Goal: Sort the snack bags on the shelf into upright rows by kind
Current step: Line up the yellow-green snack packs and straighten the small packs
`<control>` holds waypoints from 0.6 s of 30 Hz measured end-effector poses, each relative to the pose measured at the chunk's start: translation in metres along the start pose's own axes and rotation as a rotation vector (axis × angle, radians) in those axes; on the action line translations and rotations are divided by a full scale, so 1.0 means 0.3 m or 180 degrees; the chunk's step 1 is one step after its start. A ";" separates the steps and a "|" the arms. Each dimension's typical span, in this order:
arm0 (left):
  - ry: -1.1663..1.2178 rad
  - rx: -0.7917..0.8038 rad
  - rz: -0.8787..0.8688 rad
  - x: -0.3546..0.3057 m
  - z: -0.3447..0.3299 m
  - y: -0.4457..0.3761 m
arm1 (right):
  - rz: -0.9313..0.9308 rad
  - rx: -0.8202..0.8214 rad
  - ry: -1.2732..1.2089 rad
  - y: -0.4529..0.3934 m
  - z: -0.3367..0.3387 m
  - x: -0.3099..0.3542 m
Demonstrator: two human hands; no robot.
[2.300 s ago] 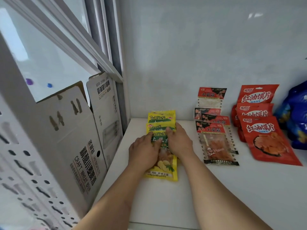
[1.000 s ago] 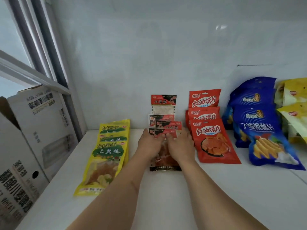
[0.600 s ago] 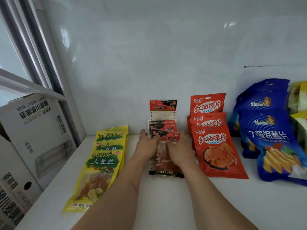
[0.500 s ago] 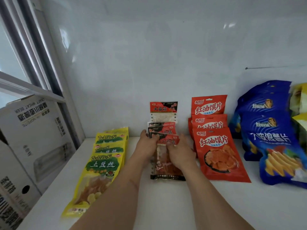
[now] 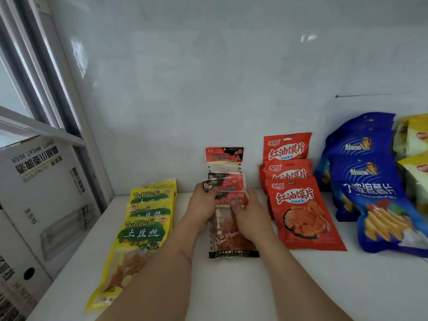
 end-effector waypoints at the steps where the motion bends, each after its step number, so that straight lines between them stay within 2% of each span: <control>1: -0.0003 0.0001 0.0008 -0.003 0.001 0.012 | -0.0002 0.0019 -0.0050 0.007 0.000 -0.003; 4: -0.0142 0.0007 0.0062 0.006 0.001 0.029 | -0.0065 0.0010 -0.0116 0.033 0.014 -0.021; 12: -0.1441 -0.0151 0.0049 0.012 0.013 0.081 | -0.0141 0.0020 0.0215 0.107 0.042 -0.031; 14: -0.1420 -0.0249 -0.0024 0.015 0.020 0.091 | -0.0141 0.0059 0.0237 0.108 0.047 -0.029; 18: -0.0787 -0.0137 -0.0202 0.018 0.020 0.135 | -0.0091 0.0165 0.0167 0.119 0.044 -0.024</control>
Point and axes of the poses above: each hand's wrist, its own y-axis away from the middle knuckle, its own z-axis out of the back of the hand, x = y × z, the point moved 3 cm from there along -y, towards the middle knuckle, and after that the axes turned 1 degree about z, right-handed, at the moved point
